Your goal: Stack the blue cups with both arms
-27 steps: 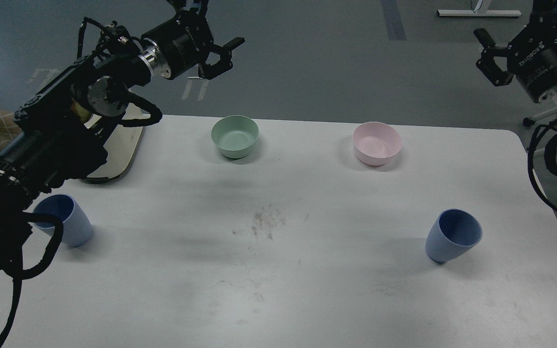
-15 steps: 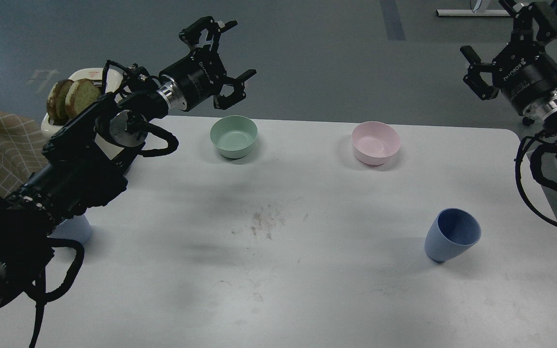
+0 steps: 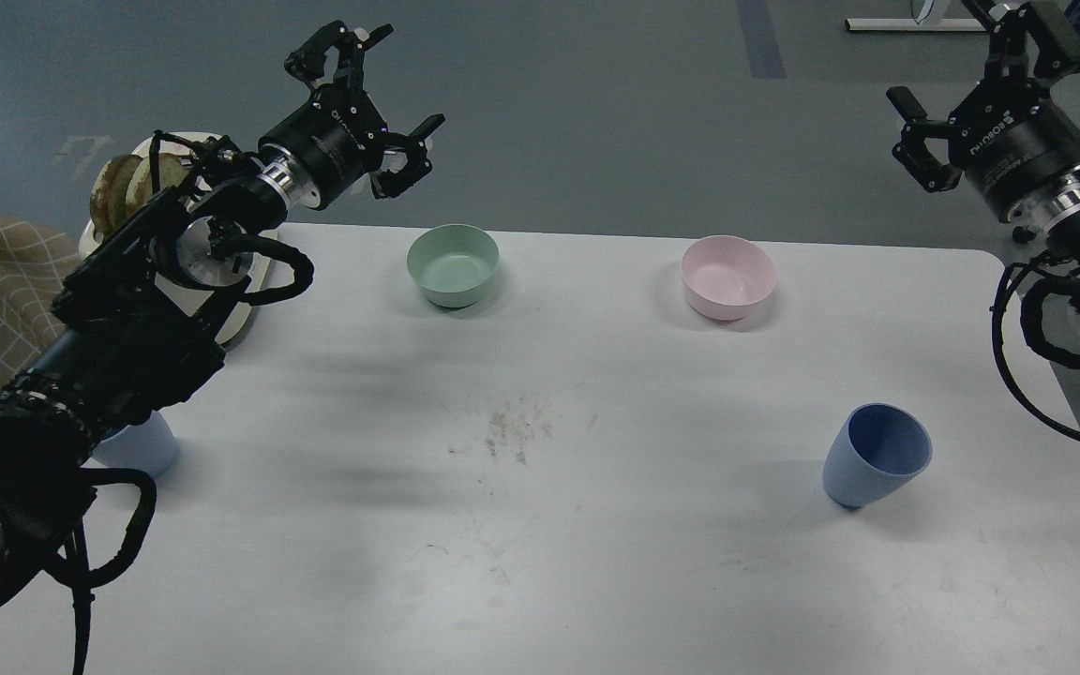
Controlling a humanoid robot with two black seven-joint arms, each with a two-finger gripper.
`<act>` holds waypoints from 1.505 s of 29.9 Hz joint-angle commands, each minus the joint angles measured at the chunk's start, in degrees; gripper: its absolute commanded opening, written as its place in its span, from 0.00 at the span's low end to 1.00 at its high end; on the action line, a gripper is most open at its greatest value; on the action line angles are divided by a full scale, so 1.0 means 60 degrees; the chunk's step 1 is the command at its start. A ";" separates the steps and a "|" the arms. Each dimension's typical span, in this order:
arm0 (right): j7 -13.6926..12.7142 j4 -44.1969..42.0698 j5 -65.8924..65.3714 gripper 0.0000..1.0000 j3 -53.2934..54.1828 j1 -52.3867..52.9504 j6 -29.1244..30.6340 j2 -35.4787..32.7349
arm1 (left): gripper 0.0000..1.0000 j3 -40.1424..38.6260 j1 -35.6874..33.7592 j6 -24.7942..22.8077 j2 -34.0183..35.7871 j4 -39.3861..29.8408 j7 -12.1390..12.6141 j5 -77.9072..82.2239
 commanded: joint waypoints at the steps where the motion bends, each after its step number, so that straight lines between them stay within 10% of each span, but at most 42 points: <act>1: 0.0360 0.0003 -0.0013 1.00 -0.0007 -0.0089 0.0000 -0.0011 | 0.98 -0.0022 -0.0063 0.0000 -0.0007 0.0334 -0.0048 -0.0011; 14: 0.0698 -0.0144 -0.0013 1.00 -0.0007 -0.0264 0.0989 -0.0216 | 0.98 0.0037 -0.0371 0.0000 0.0023 0.1316 -0.0473 0.0106; 25: 0.0713 -0.0202 -0.0013 1.00 0.0007 -0.0338 0.0989 -0.0333 | 0.98 0.1326 -0.0048 0.0000 0.0301 -0.0060 -0.3108 0.1613; 45: 0.0713 -0.0159 -0.0027 1.00 0.0007 -0.0587 0.0989 -0.0494 | 0.98 0.1224 0.1080 0.0000 0.1458 -0.2668 -0.2436 0.1762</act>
